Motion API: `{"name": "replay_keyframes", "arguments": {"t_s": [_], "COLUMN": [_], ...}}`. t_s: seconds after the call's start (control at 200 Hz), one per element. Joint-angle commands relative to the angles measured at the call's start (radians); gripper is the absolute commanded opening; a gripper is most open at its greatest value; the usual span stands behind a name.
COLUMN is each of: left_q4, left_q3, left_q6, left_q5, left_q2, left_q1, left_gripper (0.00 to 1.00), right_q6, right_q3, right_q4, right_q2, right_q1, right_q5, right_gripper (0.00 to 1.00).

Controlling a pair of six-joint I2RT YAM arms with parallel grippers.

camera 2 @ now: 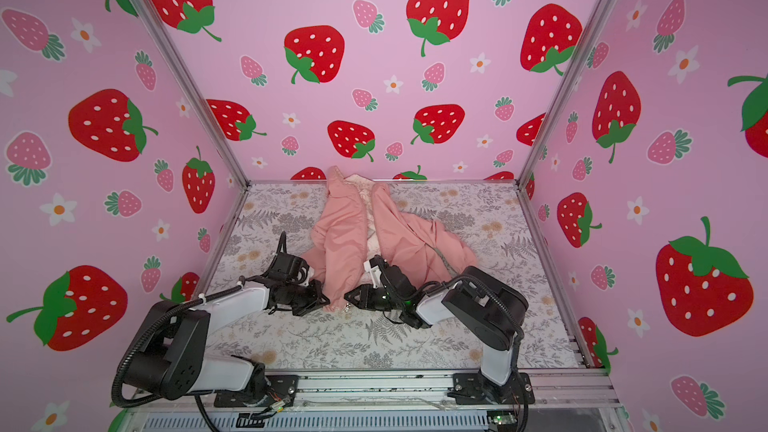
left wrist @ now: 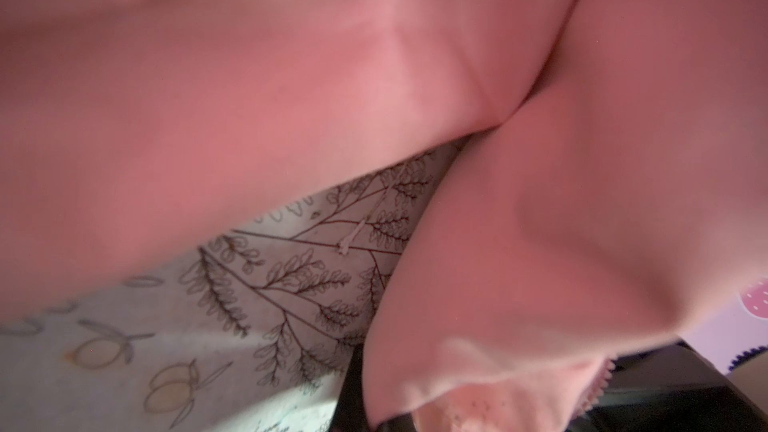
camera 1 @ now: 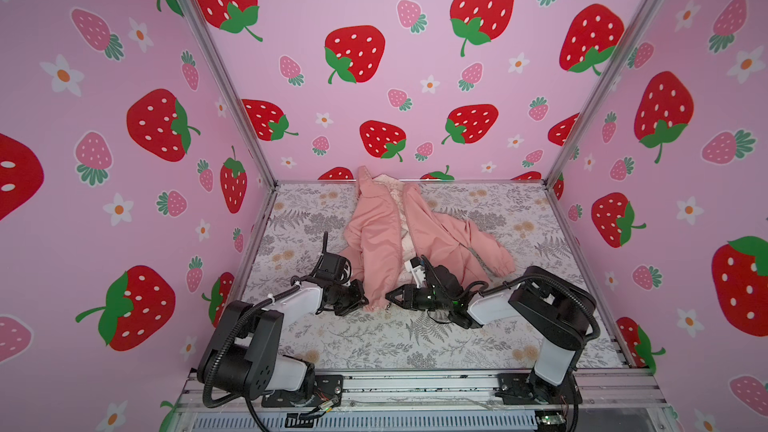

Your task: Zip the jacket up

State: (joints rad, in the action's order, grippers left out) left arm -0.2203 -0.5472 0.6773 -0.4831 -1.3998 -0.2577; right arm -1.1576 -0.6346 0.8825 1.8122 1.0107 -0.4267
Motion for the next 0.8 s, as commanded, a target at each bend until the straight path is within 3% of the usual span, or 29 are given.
{"name": "replay_keyframes", "arguments": {"t_s": [0.0,0.27,0.405,0.54,0.795], "left_q4": [-0.006,-0.009,-0.018,-0.025,-0.026], "left_q3": [0.013,0.017,0.015,0.011,0.011], "left_q6": [-0.007,-0.005,-0.006,-0.005,-0.004], "left_q5": [-0.014,-0.016,-0.016,-0.016,-0.016], "left_q2": [-0.007,0.005,0.015,0.02,0.022], "left_q1": [0.008,0.011,0.012,0.012,0.014], "left_gripper": [0.0,0.0,0.0,0.01,0.02], "right_q6": [0.003,-0.015,-0.012,-0.019,-0.037], "right_q3": [-0.004,-0.009,-0.022,-0.024,-0.04], "right_q4": [0.085,0.134,0.111,0.116,0.147], "right_q2": [0.001,0.056,0.07,0.093,0.128], "right_q1": [-0.01,-0.034,-0.038,-0.041,-0.041], "right_q5": [-0.034,-0.064,-0.066,-0.07,-0.083], "right_gripper": [0.29,0.19,0.19,0.26,0.2]}}
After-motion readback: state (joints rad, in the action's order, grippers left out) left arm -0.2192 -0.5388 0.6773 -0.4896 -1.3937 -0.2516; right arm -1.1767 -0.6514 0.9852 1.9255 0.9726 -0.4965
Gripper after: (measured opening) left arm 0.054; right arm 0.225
